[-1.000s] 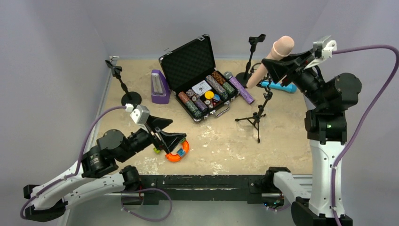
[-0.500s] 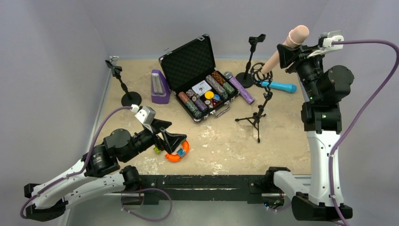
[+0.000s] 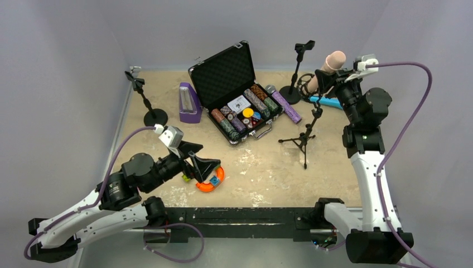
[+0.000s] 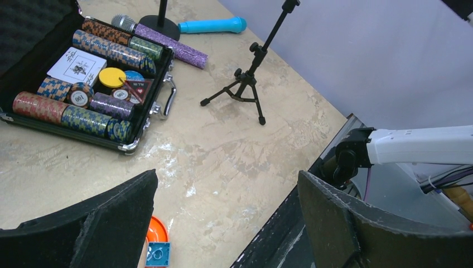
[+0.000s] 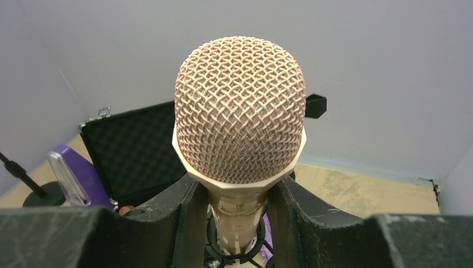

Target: Attach the microphones to the stand

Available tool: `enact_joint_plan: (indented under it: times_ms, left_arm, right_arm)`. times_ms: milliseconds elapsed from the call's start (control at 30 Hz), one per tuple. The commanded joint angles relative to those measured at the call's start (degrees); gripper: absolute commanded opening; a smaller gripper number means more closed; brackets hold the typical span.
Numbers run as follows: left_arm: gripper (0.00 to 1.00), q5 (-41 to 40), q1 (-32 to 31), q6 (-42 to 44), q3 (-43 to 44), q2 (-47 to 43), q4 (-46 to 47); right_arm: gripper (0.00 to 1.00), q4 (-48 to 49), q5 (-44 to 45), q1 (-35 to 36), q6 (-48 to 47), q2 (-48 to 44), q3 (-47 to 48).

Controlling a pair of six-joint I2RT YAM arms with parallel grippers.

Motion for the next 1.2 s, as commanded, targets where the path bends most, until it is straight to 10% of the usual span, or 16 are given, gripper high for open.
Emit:
enact_joint_plan:
  times_ms: [0,233,467,833,1167]
  left_arm:
    - [0.99,-0.8,0.3,0.2,1.1,-1.3,0.1]
    - [0.99,-0.6,0.3,0.2,1.0,-1.5,0.0]
    - [0.99,0.1,0.3,0.1,1.3,-2.1,-0.6]
    - [0.99,0.1,0.3,1.1,3.3,-2.5,-4.0]
    - [1.00,-13.5,0.4,2.3,13.4,0.5,-20.2]
  right_arm:
    - [0.09,5.5,-1.9,-0.2,-2.4,-2.3,-6.0]
    - [0.32,7.0,-5.0,-0.2,-4.7,-3.4,-12.6]
    - [0.82,-2.4,-7.1,-0.2,-7.1,-6.1,-6.3]
    - [0.92,-16.2,-11.8,-0.3,-6.5,-7.2,9.9]
    - [0.93,-43.4,-48.5,-0.3,-31.4,-12.4,14.9]
